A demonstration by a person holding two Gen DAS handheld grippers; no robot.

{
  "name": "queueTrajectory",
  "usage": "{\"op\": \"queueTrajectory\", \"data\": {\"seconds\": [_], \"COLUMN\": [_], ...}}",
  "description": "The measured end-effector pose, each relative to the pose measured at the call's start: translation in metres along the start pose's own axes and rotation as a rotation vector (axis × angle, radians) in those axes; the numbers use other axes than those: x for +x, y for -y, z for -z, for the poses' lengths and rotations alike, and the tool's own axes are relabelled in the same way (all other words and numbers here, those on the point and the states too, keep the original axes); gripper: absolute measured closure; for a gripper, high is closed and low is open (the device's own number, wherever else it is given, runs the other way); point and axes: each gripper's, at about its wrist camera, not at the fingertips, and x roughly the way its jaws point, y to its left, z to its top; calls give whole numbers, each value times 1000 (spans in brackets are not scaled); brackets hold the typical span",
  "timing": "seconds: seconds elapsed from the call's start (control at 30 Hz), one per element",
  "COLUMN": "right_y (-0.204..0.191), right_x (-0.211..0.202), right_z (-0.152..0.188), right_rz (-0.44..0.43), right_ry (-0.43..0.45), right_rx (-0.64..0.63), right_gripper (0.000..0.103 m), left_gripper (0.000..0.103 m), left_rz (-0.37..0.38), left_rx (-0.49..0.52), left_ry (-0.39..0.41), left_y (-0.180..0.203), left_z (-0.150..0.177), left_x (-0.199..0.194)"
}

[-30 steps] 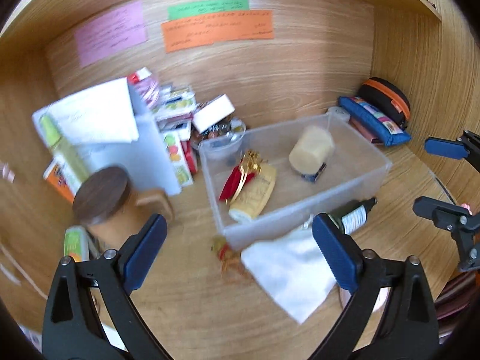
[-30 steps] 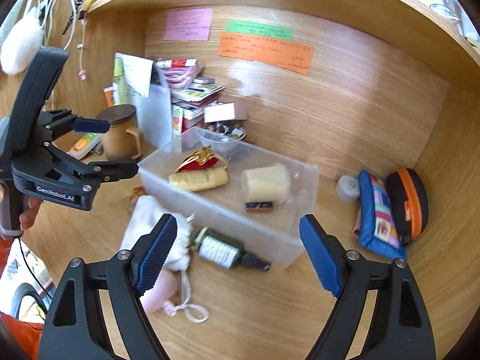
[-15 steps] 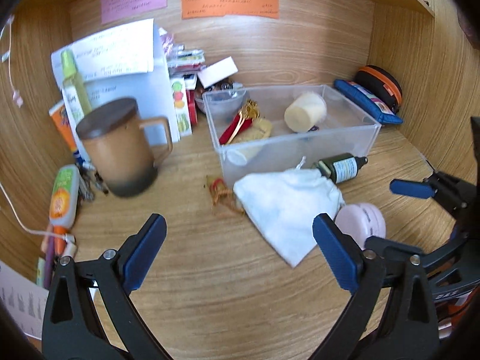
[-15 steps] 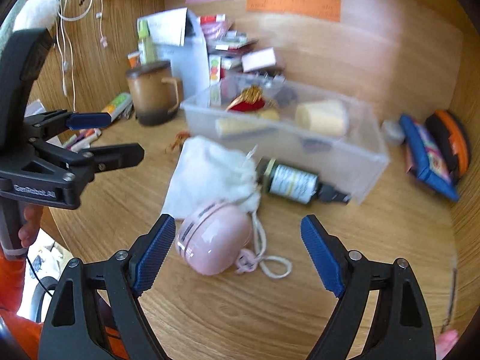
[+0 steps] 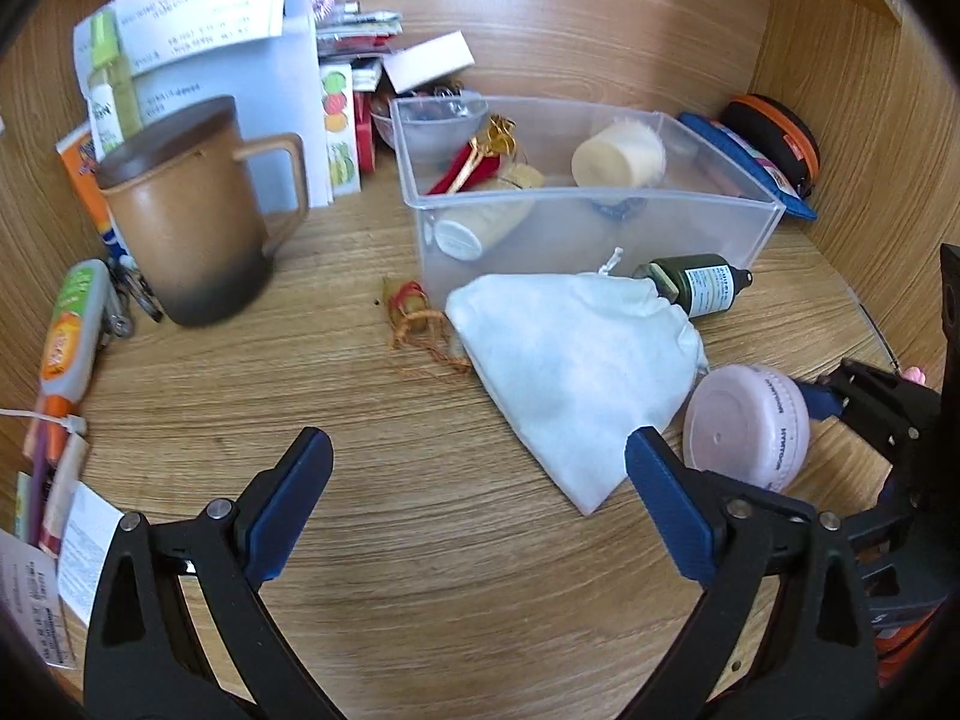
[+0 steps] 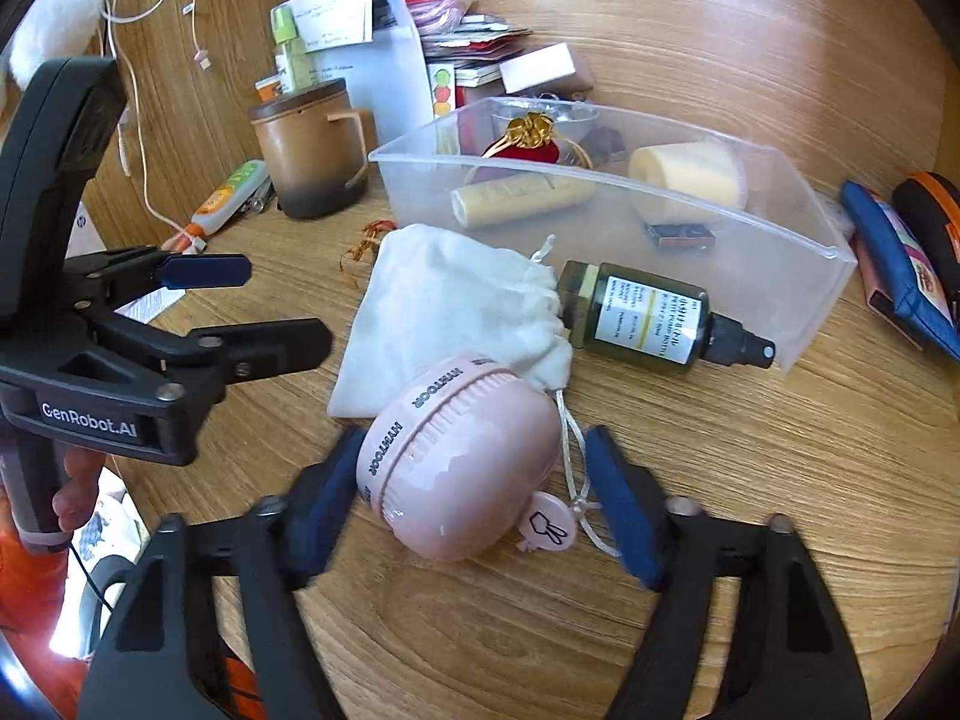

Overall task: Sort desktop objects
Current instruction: 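Grasp the white drawstring bag with the left tool while the right tool grasps the pink container, then lift and carry the white bag and pink container toward the clear bin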

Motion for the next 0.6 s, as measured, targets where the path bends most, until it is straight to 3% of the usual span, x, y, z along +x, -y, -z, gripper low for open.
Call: {"op": "queueTrajectory", "data": {"seconds": [0.2,0.4,0.6], "right_y": [7,29,56], "right_x": [-1,-28,-49], "right_z": [0,-3,-7], "right_rz": [-3,7,49], "right_ry": [15,69,112], "right_rx": [16,63,106], "right_gripper": [44,44,44], "left_gripper": [4,4,4], "left_rz": [25,70,111], "left_rx": [-6,14,59], "left_ry": [-22,-53,-126], "left_y": [5,21,43], "left_z": [-5,-16,-27], "left_x": [9,22,49]}}
